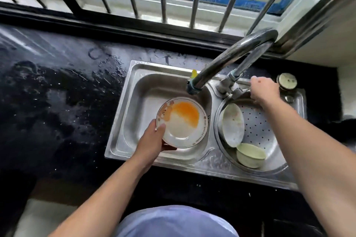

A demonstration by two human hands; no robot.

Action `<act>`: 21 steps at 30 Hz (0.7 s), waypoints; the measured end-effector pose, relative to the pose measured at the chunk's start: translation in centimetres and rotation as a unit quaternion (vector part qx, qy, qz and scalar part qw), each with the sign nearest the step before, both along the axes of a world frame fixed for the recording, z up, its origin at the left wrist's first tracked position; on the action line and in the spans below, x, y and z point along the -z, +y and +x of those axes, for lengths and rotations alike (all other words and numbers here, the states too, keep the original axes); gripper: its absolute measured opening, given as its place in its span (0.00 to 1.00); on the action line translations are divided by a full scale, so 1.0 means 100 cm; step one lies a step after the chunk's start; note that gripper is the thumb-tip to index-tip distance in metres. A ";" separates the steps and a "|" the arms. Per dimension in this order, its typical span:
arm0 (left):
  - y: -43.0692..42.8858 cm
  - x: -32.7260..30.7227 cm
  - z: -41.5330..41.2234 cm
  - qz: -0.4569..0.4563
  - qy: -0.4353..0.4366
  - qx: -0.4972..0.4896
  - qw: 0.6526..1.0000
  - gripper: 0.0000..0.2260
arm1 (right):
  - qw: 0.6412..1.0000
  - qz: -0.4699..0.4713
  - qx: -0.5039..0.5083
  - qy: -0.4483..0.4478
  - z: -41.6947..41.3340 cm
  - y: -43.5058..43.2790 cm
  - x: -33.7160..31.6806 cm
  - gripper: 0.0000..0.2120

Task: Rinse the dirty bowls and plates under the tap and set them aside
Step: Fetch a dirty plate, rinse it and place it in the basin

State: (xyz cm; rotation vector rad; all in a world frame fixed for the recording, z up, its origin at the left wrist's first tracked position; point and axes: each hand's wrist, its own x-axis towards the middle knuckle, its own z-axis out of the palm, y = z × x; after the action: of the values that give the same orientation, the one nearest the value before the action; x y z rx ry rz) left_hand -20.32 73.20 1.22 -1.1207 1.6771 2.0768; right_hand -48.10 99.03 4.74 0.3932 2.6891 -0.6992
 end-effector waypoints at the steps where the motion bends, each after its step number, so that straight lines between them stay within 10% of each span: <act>1: 0.001 0.000 -0.003 0.007 -0.003 -0.005 1.000 0.12 | 0.999 0.028 -0.017 -0.007 0.001 0.002 0.003 0.22; 12: 0.004 0.007 -0.027 -0.004 -0.016 -0.020 1.000 0.11 | 0.997 0.072 0.002 -0.037 0.016 0.005 0.019 0.15; 21: 0.004 0.009 -0.026 0.029 -0.007 -0.049 0.998 0.10 | 0.996 -0.079 -0.026 0.022 0.103 -0.008 0.005 0.21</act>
State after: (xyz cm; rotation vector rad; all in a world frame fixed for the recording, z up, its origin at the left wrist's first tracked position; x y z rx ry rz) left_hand -22.96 73.59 0.37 -1.2193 1.5742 2.1552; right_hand -37.78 98.21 4.19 0.2687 2.6507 -0.9087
